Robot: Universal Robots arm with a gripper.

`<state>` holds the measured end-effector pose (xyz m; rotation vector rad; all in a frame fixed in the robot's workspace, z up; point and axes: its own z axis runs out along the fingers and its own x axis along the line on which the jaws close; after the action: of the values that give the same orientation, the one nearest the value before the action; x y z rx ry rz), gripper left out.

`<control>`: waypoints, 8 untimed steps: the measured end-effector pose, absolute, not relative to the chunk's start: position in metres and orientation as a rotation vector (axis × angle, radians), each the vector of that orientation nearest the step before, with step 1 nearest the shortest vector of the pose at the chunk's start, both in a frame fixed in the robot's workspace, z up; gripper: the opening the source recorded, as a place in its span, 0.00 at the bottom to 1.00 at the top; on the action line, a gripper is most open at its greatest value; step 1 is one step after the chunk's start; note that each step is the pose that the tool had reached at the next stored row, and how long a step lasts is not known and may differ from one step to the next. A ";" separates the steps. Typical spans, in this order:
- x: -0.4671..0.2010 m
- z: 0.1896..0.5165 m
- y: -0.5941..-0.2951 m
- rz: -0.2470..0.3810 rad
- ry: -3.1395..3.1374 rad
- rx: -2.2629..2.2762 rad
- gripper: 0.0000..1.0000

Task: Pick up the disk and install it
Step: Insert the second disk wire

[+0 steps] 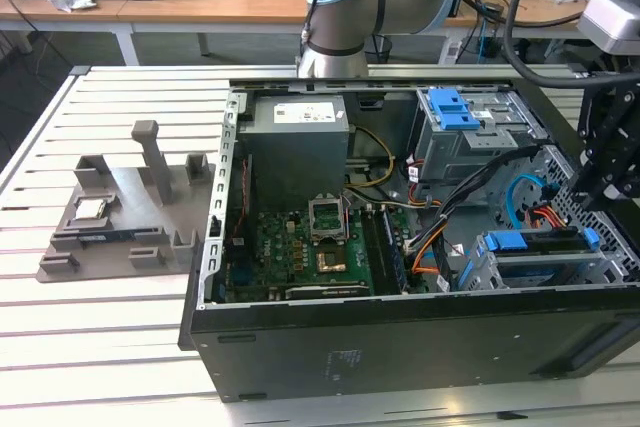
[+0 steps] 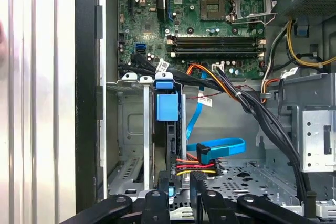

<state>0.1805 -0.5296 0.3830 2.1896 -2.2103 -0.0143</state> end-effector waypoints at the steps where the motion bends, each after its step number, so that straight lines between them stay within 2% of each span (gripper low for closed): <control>1: 0.180 0.383 -0.529 -0.014 -2.210 2.189 0.30; 4: 0.174 0.382 -0.513 -0.014 -2.210 2.190 0.30; 8: 0.165 0.379 -0.512 -0.014 -2.210 2.190 0.30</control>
<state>0.1646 -0.5123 0.3787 2.1900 -2.2098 -0.0141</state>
